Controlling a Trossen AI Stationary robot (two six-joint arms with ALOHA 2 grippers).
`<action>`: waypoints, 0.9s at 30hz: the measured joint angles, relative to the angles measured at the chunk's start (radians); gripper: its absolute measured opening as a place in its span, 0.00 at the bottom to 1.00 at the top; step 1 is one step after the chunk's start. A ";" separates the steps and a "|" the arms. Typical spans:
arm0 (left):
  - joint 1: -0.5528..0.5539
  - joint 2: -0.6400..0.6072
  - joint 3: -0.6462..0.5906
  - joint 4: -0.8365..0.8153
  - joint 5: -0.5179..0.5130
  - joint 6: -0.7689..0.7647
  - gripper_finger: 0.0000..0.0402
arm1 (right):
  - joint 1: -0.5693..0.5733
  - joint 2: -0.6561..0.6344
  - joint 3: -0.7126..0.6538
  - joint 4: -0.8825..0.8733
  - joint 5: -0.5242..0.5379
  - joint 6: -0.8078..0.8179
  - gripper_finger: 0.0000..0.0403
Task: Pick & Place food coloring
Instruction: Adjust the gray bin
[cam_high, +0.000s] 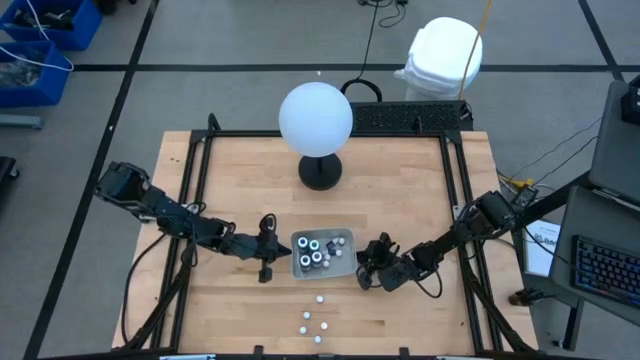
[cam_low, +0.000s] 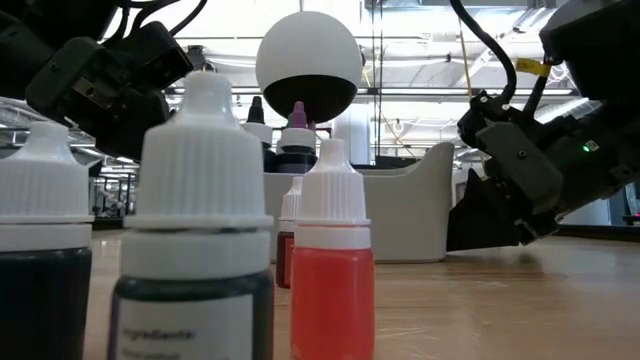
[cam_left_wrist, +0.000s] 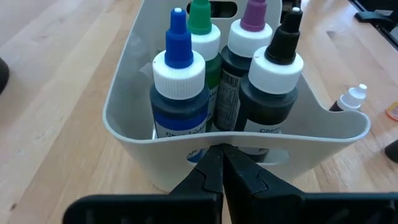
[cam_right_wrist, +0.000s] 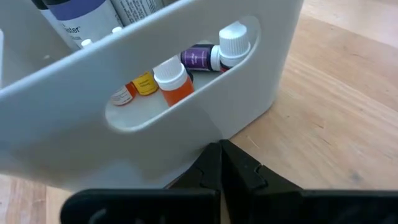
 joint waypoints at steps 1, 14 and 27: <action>0.000 0.000 0.000 0.000 -0.001 0.000 0.02 | 0.000 0.000 0.000 0.000 -0.001 0.002 0.00; 0.000 0.000 0.000 -0.001 -0.007 0.007 0.02 | 0.000 0.001 0.002 0.001 -0.006 0.011 0.00; 0.001 0.000 0.000 -0.006 -0.064 0.014 0.02 | 0.003 0.003 0.002 0.033 -0.032 0.022 0.00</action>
